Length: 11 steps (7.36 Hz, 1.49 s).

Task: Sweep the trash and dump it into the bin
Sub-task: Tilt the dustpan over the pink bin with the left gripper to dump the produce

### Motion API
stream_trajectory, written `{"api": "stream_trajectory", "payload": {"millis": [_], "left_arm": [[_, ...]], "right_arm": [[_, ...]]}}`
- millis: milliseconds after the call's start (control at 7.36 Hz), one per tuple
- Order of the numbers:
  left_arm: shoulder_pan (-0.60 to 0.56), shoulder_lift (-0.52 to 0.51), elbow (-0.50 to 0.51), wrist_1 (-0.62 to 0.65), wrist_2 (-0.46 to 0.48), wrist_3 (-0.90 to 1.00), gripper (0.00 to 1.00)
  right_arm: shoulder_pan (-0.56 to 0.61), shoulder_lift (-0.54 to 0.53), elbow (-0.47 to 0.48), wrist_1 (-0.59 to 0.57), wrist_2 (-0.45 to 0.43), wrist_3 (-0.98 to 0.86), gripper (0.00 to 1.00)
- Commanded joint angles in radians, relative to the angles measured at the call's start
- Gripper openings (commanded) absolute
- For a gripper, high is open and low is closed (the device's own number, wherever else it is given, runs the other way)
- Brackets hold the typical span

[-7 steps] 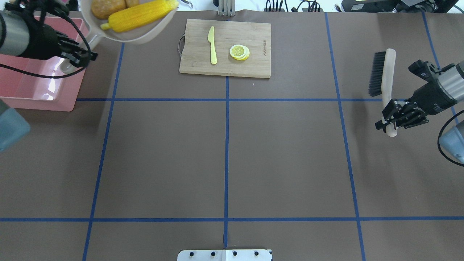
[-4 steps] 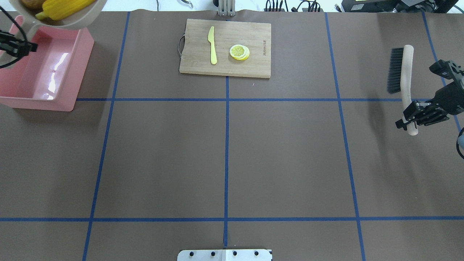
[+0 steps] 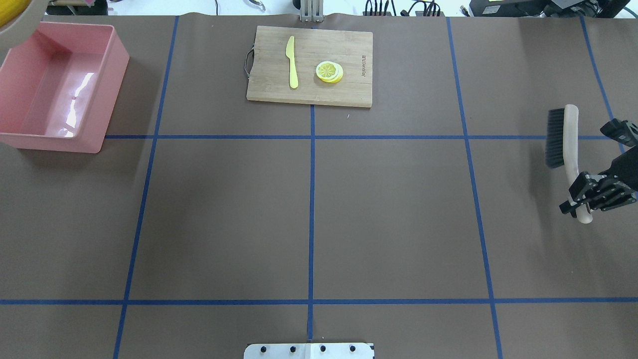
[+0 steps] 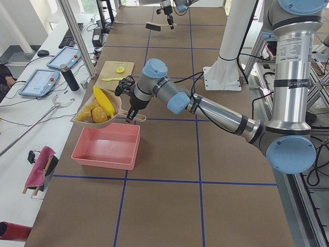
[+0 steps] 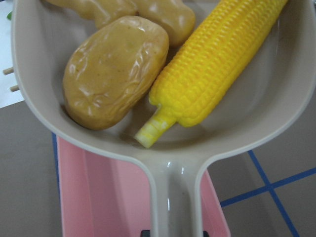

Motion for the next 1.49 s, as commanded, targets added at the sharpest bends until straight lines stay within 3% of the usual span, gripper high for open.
{"api": "stream_trajectory", "payload": {"millis": [0, 544, 815, 1359], "left_arm": [[-0.052, -0.013, -0.001, 0.212, -0.071, 0.047, 0.0], [-0.034, -0.11, 0.031, 0.449, -0.183, 0.059, 0.0], [-0.017, -0.11, 0.016, 0.527, -0.227, 0.099, 0.0], [0.0, -0.179, 0.042, 0.875, -0.275, 0.232, 0.0]], "right_arm": [[-0.107, -0.037, 0.014, -0.074, -0.012, 0.002, 0.0], [-0.24, -0.028, 0.185, -0.351, -0.175, -0.001, 0.0], [-0.249, -0.028, 0.184, -0.355, -0.198, -0.012, 0.0], [-0.257, -0.031, 0.181, -0.356, -0.202, -0.012, 0.0]]}}
